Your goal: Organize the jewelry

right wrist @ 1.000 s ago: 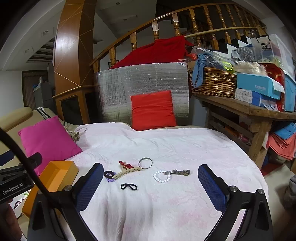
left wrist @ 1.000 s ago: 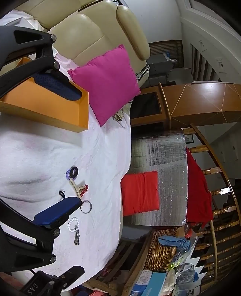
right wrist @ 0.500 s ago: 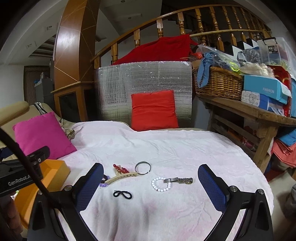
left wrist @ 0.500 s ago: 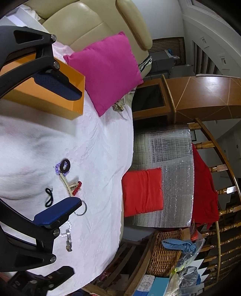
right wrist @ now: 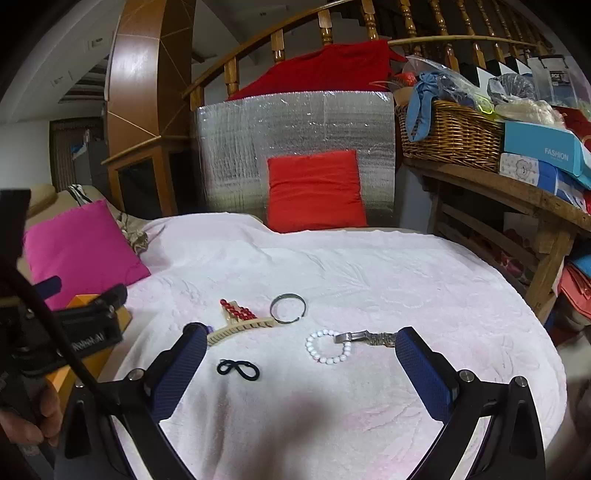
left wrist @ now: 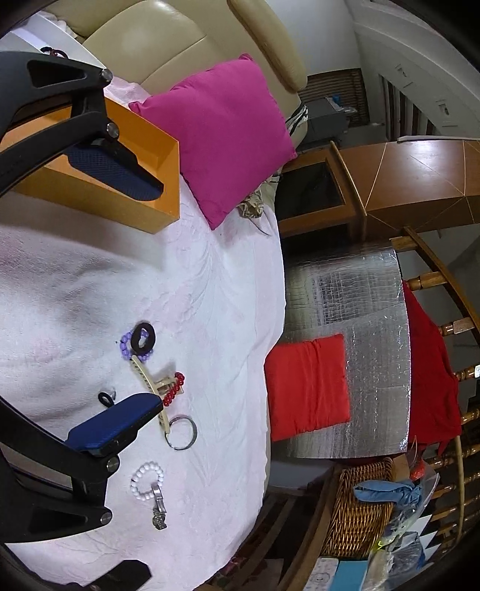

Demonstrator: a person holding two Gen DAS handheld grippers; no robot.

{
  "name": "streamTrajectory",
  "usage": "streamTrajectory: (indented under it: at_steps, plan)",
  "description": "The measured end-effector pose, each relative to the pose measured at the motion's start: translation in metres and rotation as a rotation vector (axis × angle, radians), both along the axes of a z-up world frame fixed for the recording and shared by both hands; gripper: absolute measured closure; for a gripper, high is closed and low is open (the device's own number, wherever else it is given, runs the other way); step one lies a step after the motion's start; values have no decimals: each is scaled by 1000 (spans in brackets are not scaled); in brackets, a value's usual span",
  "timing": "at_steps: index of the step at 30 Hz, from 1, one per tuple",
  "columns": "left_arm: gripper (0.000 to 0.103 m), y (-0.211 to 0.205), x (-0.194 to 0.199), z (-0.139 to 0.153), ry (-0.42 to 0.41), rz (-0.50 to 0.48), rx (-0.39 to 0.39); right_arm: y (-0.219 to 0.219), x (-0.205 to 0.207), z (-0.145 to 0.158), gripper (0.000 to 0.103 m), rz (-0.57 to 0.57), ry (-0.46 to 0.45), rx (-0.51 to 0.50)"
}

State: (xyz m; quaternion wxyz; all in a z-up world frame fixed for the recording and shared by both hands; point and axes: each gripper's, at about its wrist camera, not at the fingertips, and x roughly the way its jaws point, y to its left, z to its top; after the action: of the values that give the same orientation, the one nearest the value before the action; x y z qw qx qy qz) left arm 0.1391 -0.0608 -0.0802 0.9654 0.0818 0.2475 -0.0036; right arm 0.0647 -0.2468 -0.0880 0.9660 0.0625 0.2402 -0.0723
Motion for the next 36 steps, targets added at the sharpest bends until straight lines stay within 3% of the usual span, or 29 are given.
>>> streamTrajectory:
  at_steps: [10,36]
  plan:
    - [0,14,-4,5,-15,8,-25,9,0,-6,0,2,13,-8]
    - [0,23,5,-13,53,9,-28,9,9,-17,0,7,74,33]
